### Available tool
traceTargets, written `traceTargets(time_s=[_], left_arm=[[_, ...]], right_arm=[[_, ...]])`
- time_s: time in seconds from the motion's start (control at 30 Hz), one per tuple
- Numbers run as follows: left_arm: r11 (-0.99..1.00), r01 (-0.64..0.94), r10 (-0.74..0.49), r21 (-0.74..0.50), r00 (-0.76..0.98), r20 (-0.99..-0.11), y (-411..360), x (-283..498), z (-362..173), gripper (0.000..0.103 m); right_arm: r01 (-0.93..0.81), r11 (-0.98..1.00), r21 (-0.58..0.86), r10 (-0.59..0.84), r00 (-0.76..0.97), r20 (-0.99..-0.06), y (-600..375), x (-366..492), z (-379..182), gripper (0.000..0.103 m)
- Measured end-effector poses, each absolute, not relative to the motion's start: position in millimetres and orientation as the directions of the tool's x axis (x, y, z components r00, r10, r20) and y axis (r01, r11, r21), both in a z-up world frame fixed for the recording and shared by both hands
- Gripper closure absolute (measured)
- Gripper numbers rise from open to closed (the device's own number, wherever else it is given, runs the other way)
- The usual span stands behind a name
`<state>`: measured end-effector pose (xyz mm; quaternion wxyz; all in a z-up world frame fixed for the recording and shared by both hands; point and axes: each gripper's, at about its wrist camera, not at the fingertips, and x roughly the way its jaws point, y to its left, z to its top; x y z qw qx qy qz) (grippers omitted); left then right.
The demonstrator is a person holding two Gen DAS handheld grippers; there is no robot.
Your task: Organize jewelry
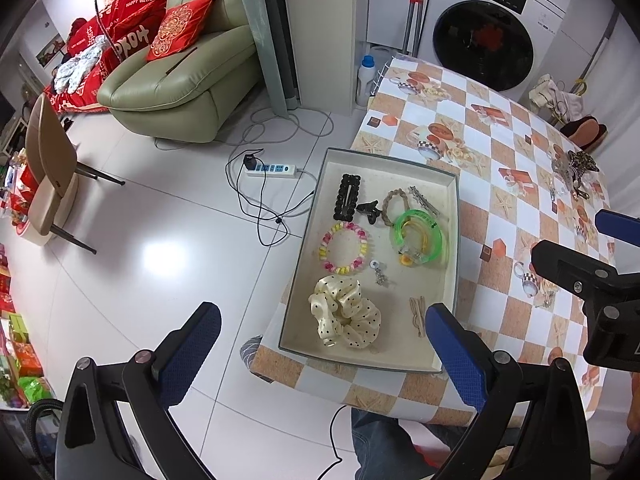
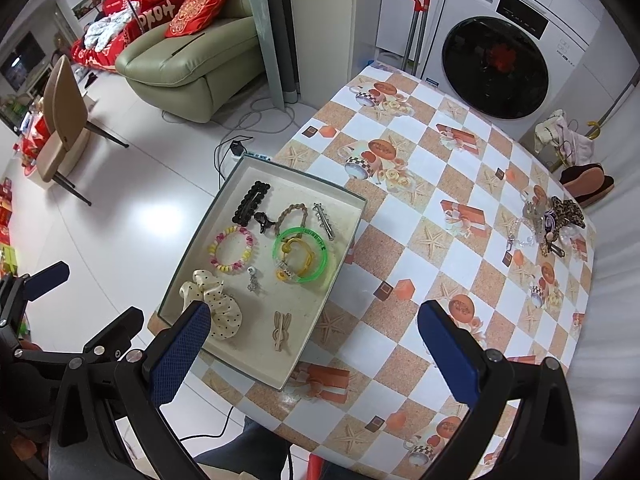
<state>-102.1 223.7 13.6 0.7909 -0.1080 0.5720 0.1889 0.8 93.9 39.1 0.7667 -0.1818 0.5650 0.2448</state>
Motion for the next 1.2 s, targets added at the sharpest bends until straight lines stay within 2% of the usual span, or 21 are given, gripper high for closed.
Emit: traceTargets(time_s=[1.2], left_arm=[[0.91,-0.41,0.187,0.065,0.263,-0.947,221.9,-105.1,12.4,0.0]], right_arm=[[-0.578,0.816,-0.003,0.168,0.242,-0.956,96.4,-1.9,37.6,0.0]])
